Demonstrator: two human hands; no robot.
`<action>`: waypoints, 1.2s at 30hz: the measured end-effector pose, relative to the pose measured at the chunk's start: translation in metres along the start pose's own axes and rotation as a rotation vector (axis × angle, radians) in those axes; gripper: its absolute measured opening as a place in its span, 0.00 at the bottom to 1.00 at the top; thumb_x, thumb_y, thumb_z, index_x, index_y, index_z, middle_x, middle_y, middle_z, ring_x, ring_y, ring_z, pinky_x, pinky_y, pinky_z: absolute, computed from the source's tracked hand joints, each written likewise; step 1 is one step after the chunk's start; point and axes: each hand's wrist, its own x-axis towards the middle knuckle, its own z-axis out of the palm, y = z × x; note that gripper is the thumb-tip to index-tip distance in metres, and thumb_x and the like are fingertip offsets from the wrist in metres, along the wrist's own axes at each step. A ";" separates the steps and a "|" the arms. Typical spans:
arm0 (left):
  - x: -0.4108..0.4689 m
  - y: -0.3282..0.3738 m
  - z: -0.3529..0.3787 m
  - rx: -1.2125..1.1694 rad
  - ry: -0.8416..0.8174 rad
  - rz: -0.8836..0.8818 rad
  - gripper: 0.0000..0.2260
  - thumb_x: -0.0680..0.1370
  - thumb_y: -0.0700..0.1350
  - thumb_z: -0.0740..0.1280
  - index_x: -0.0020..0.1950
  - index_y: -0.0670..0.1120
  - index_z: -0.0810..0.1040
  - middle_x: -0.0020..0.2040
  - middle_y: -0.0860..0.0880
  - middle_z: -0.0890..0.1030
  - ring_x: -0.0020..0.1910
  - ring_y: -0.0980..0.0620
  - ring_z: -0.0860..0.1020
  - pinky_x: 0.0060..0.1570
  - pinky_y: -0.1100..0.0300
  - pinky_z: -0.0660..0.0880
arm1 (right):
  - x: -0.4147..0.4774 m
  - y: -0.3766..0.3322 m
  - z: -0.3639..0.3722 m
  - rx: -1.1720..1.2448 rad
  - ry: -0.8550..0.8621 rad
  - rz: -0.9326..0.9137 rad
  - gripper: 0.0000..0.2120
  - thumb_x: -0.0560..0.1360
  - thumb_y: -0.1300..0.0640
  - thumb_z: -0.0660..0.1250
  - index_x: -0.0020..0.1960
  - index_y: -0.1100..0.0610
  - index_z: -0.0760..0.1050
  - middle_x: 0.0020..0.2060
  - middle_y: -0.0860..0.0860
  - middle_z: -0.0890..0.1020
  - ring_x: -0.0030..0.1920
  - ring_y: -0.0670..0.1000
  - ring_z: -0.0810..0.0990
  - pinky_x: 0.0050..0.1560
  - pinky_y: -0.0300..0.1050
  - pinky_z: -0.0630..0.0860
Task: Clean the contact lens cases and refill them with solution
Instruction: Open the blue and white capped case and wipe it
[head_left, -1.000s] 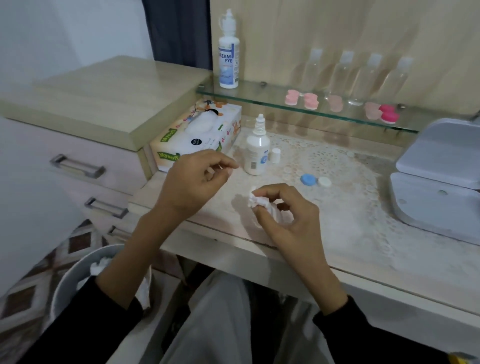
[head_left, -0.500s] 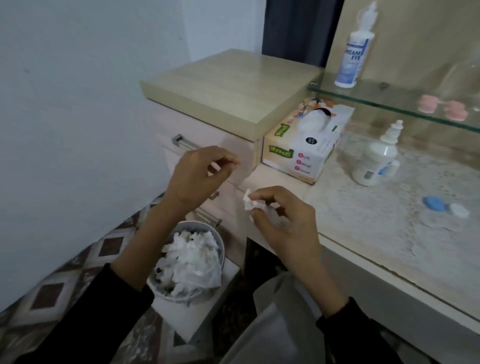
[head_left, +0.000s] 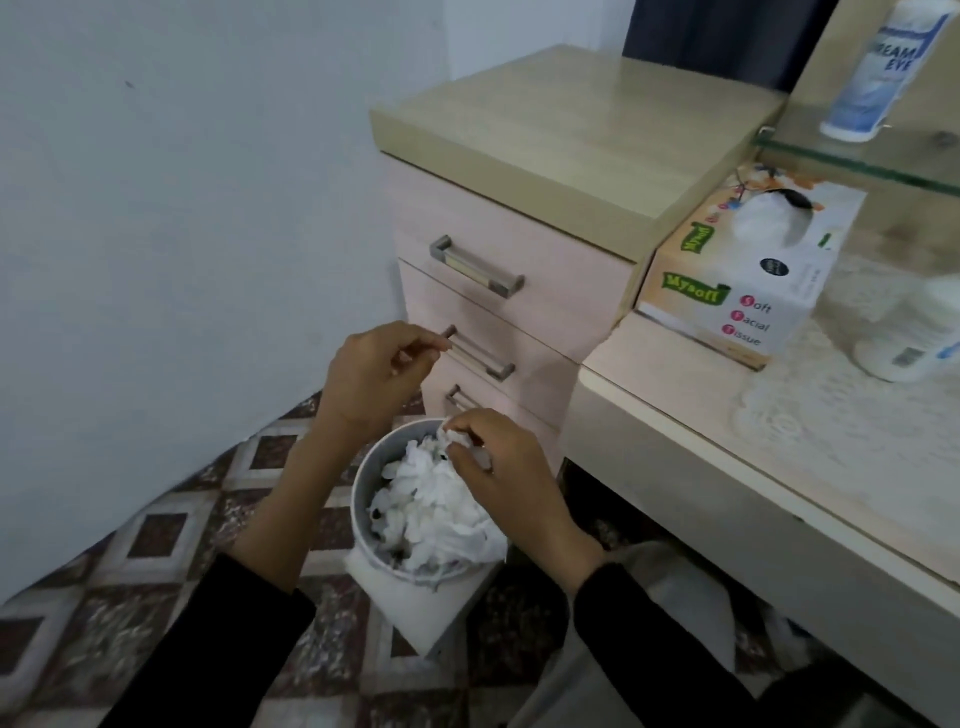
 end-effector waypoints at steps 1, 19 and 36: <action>-0.003 -0.006 0.001 0.005 -0.002 -0.022 0.08 0.75 0.49 0.64 0.49 0.52 0.83 0.44 0.54 0.84 0.39 0.54 0.80 0.40 0.50 0.79 | 0.002 0.004 0.008 -0.013 -0.028 0.019 0.06 0.80 0.55 0.62 0.55 0.54 0.75 0.51 0.49 0.80 0.52 0.48 0.76 0.53 0.49 0.75; -0.008 -0.018 0.009 0.024 -0.042 -0.051 0.08 0.74 0.44 0.66 0.49 0.53 0.82 0.45 0.54 0.82 0.42 0.53 0.80 0.43 0.48 0.78 | -0.009 -0.013 -0.009 0.171 -0.052 0.176 0.14 0.79 0.54 0.64 0.64 0.52 0.76 0.60 0.43 0.79 0.59 0.39 0.74 0.59 0.39 0.73; 0.050 0.175 0.071 -0.244 -0.247 0.441 0.08 0.75 0.42 0.66 0.50 0.45 0.83 0.47 0.53 0.83 0.47 0.57 0.80 0.47 0.63 0.77 | -0.081 -0.048 -0.172 0.254 0.316 0.090 0.11 0.77 0.63 0.67 0.59 0.56 0.79 0.53 0.46 0.82 0.56 0.43 0.79 0.52 0.35 0.76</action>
